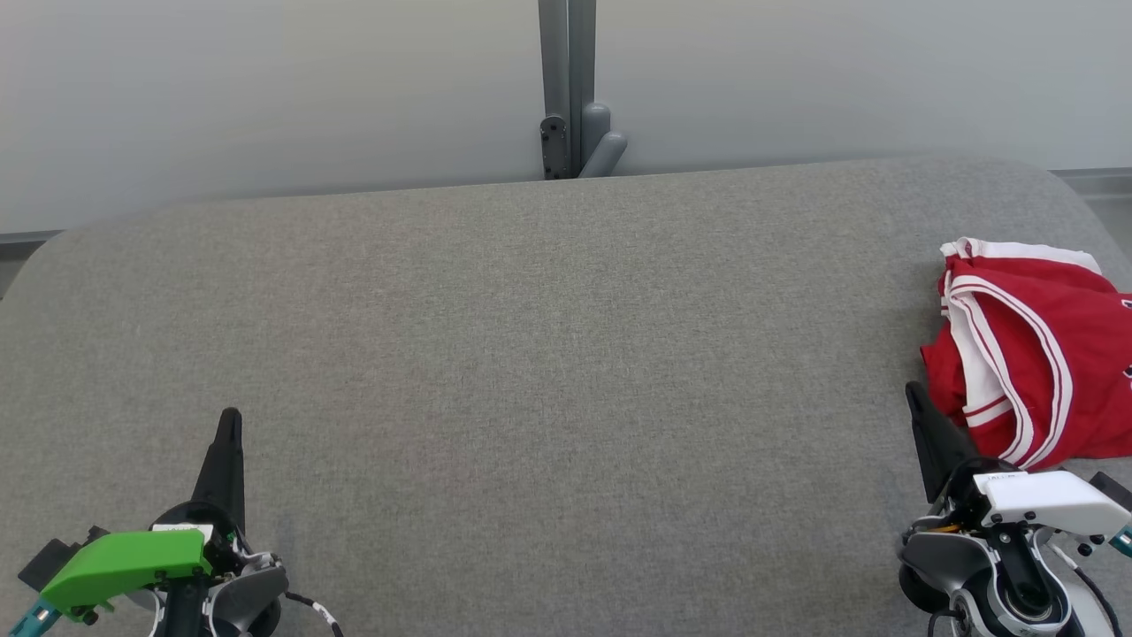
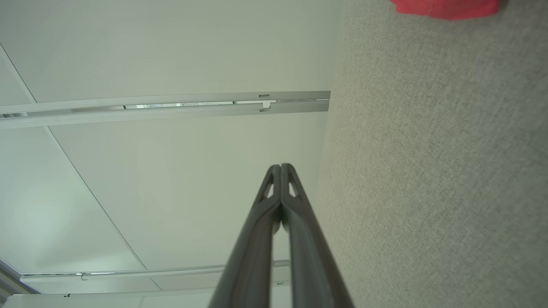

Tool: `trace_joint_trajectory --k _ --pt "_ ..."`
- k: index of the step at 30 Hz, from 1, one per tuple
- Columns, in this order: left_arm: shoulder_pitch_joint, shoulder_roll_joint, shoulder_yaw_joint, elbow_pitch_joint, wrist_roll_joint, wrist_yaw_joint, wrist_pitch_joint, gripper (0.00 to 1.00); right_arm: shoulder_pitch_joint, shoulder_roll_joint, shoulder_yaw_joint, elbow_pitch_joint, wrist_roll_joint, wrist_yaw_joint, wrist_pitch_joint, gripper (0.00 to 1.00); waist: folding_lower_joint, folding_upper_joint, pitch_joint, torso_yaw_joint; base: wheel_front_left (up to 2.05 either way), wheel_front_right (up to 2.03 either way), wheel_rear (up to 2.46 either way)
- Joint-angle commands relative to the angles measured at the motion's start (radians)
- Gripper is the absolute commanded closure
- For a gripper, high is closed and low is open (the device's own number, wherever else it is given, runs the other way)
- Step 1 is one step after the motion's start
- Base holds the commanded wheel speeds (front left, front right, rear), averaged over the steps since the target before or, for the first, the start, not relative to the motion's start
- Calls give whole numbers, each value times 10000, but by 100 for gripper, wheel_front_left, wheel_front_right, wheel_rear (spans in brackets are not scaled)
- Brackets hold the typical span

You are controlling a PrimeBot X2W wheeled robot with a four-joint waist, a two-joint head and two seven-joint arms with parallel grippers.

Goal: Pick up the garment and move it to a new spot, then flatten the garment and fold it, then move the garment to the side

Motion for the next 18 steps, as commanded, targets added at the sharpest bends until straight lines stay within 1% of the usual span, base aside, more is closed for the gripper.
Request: trace_joint_trajectory --k 1,18 --pt "-104 59 6 -10 -21 -45 35 100 -100 -49 -10 -33 71 4 13 100 0 90 0 0 0 0 0" --pt "-104 59 6 -10 -21 -46 34 100 -100 -49 -10 -34 71 4 12 100 0 90 0 0 0 0 0"
